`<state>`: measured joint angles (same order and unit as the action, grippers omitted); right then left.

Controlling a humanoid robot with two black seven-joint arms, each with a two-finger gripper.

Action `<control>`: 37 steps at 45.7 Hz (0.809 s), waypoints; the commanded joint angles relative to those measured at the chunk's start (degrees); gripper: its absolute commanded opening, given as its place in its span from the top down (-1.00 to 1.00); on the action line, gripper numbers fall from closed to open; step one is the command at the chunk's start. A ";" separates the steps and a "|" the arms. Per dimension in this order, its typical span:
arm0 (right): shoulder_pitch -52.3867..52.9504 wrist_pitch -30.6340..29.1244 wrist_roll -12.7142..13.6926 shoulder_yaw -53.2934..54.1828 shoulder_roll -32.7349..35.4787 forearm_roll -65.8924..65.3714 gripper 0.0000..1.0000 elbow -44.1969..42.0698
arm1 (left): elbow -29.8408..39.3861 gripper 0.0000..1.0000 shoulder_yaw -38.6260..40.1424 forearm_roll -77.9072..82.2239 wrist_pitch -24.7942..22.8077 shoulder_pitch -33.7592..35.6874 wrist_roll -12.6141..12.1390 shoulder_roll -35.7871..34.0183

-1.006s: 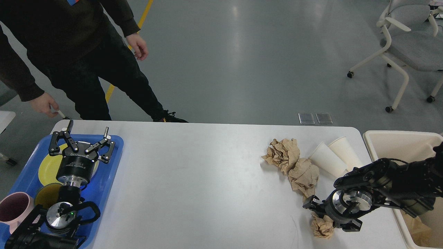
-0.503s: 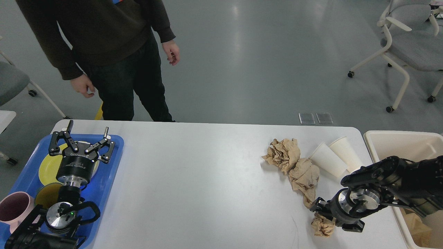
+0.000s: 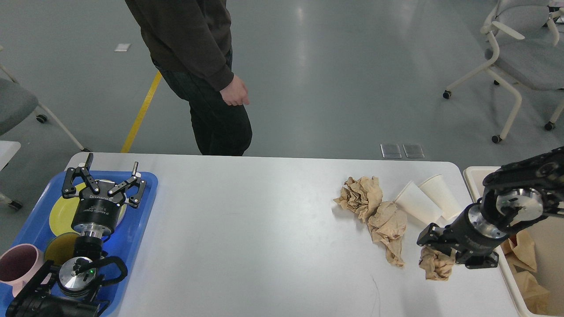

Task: Tidy desktop
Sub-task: 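Carry the brown paper with the right gripper and drop it in the bin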

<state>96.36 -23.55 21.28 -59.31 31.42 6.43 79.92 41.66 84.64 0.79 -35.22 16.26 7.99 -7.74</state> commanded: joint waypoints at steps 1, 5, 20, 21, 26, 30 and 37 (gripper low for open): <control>12.94 -3.78 -0.01 -7.73 0.48 0.07 1.00 5.15 | 0.00 -0.93 0.00 0.00 -0.02 0.00 0.01 -0.08; 20.16 -7.55 -0.01 -10.82 0.48 0.07 1.00 7.53 | 0.00 -0.93 0.00 0.00 -0.02 0.00 0.01 0.01; 36.18 -15.83 -0.01 -19.88 -2.06 0.07 1.00 9.29 | 0.00 -0.93 0.00 0.00 -0.03 0.00 0.01 0.01; 36.18 -15.65 -0.01 -20.05 -1.98 0.07 1.00 9.21 | 0.00 -0.93 0.00 0.00 -0.03 0.00 0.01 0.01; 35.83 -14.86 -0.10 -21.72 -1.19 -0.02 1.00 8.42 | 0.00 -0.93 0.00 0.00 0.06 0.00 0.01 0.01; 34.51 -14.16 -0.10 -23.83 0.74 0.16 1.00 5.35 | 0.00 -0.93 0.00 0.00 -0.02 0.00 0.01 0.01; 25.38 -11.17 -0.01 -24.10 7.24 -0.89 1.00 -5.63 | 0.00 -0.93 0.00 0.00 -0.03 0.00 0.01 0.01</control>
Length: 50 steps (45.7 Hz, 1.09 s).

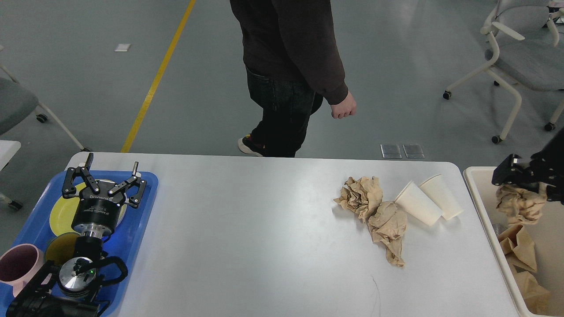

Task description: Tidy desktop

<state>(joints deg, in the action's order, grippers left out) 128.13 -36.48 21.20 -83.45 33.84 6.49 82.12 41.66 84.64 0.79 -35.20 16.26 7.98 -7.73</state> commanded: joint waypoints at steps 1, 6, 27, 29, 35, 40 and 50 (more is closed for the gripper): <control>-8.14 1.93 -0.02 0.30 5.79 -0.95 1.00 -9.94 | 0.00 -0.93 0.00 0.00 -0.05 0.00 0.01 0.00; -17.55 4.21 -0.37 3.19 9.93 -0.95 1.00 -19.97 | 0.00 -0.93 0.00 0.00 -0.05 0.00 0.01 0.00; -71.59 31.20 -0.81 25.78 -0.25 -0.78 1.00 -55.72 | 0.00 -0.93 0.00 0.00 0.04 0.00 0.01 0.00; -76.69 31.29 -0.81 27.10 -3.32 -0.69 1.00 -62.05 | 0.00 -0.93 0.00 0.00 0.04 0.00 0.01 -0.09; -89.98 31.99 -1.51 29.31 -10.98 0.01 1.00 -77.54 | 0.00 -0.93 0.00 0.00 -0.05 0.00 0.01 -0.09; -93.06 34.19 -1.69 29.48 -13.27 0.10 1.00 -80.10 | 0.00 -0.93 0.00 0.00 0.04 0.00 0.01 0.00; -94.73 34.98 -1.69 29.48 -13.53 0.10 0.97 -79.93 | 0.00 -0.93 0.00 0.00 -0.05 0.00 0.01 0.00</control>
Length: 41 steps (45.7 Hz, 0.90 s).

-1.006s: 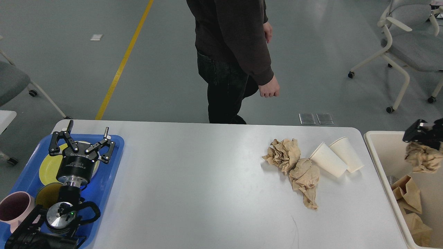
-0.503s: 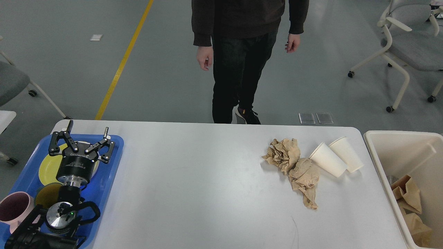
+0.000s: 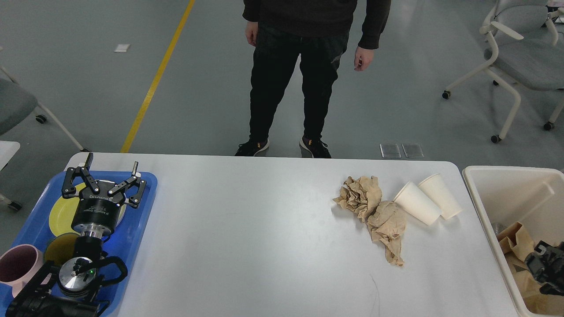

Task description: Tidy desktop

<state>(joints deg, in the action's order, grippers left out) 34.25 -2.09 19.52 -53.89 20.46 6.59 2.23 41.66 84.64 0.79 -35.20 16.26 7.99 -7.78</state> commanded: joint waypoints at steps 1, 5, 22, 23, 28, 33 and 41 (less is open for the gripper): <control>-1.03 0.68 0.00 -0.16 -0.16 0.01 0.65 -0.03 | 0.00 -0.93 0.00 0.00 0.05 0.00 0.01 -0.04; -1.29 1.12 0.00 -0.25 -0.77 0.01 -0.54 -0.03 | 0.00 -0.93 0.00 0.00 0.05 0.00 0.01 0.05; -0.06 1.12 0.00 -0.16 -0.68 0.01 -1.00 0.50 | 0.00 -0.93 0.00 0.00 0.05 0.00 0.01 -0.04; -0.06 1.12 0.00 -0.25 -0.60 0.01 -1.00 0.50 | 0.00 -0.93 0.00 0.00 0.05 0.00 0.01 0.05; 0.99 0.68 0.00 -0.42 0.19 -0.08 -1.00 0.58 | 0.00 -0.93 0.00 0.00 0.05 0.00 0.01 0.05; 6.43 -0.19 0.00 -0.60 2.65 -1.14 -1.00 4.44 | 0.00 -0.93 0.00 0.00 0.05 0.00 0.01 0.05; 17.06 -4.49 0.08 -1.83 5.38 -5.08 -1.00 14.54 | 0.00 -0.93 0.00 0.00 0.05 0.00 0.01 0.05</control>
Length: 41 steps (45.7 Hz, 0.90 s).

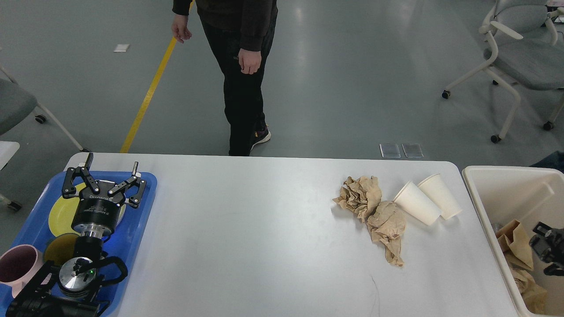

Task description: Tidy desktop

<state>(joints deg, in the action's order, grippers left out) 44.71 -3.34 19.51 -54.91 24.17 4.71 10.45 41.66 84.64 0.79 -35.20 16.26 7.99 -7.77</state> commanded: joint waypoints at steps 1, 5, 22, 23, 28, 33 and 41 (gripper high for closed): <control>8.53 -4.47 0.09 -0.81 2.19 -4.26 -1.00 8.08 | 0.00 -0.93 0.00 0.00 0.04 0.00 0.01 0.03; 17.14 -9.40 0.09 -0.81 5.08 -9.01 -1.00 17.38 | 0.00 -0.93 0.00 0.00 0.04 0.00 0.01 0.03; 53.97 -31.98 0.79 -7.67 5.89 -14.64 -1.00 47.28 | 0.00 -0.93 0.00 0.00 0.04 0.00 0.01 0.03; 55.73 -33.56 0.79 -7.67 4.67 -14.56 -1.00 48.16 | 0.00 -0.93 0.00 0.00 0.04 0.09 0.01 -0.05; 64.79 -40.33 0.79 -7.58 0.01 -13.50 -1.00 52.21 | 0.00 -0.93 0.00 0.00 0.04 0.00 0.01 0.03; 74.19 -44.03 1.05 -7.67 -2.55 -9.11 -1.00 59.14 | 0.00 -0.93 0.00 0.00 0.04 0.00 0.01 -0.06; 85.36 -44.74 1.41 -8.81 -2.55 -6.29 -1.00 69.78 | 0.00 -0.93 0.00 0.00 0.04 0.00 0.01 -0.06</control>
<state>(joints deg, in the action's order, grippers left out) 123.88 -47.78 20.80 -62.85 21.79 -2.89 73.97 41.66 84.64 0.79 -35.14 16.27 7.99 -7.83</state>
